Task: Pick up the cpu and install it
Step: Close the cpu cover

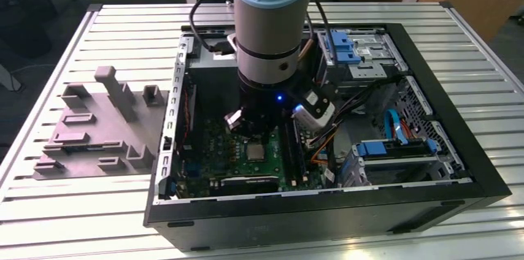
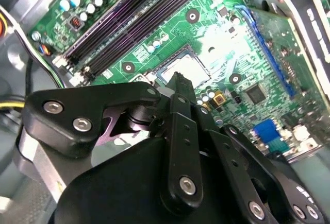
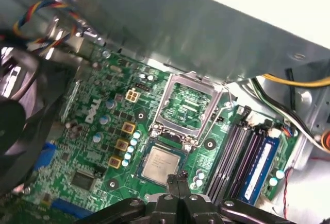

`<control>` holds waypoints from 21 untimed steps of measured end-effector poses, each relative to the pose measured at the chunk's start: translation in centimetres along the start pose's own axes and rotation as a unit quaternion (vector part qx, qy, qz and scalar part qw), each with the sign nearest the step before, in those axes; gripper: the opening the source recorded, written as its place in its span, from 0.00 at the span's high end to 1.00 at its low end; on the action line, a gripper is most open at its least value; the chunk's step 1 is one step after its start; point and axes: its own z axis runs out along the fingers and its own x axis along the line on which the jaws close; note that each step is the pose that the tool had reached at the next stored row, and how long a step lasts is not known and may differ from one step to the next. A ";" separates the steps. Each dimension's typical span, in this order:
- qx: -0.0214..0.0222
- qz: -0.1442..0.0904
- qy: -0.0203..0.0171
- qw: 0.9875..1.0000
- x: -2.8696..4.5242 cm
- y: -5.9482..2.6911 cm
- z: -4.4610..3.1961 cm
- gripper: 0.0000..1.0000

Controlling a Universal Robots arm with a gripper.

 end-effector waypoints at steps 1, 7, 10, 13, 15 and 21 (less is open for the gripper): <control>0.000 -0.009 0.000 1.000 0.00 0.00 0.00 0.89; 0.000 -0.045 0.000 0.999 0.00 0.00 0.00 0.89; 0.000 -0.046 0.000 0.999 0.00 0.00 0.00 0.89; 0.000 -0.046 0.000 0.999 0.00 0.00 0.00 0.89; 0.000 -0.046 0.000 0.999 0.00 0.00 0.00 0.89; 0.000 -0.050 0.000 0.999 0.00 0.00 0.00 0.89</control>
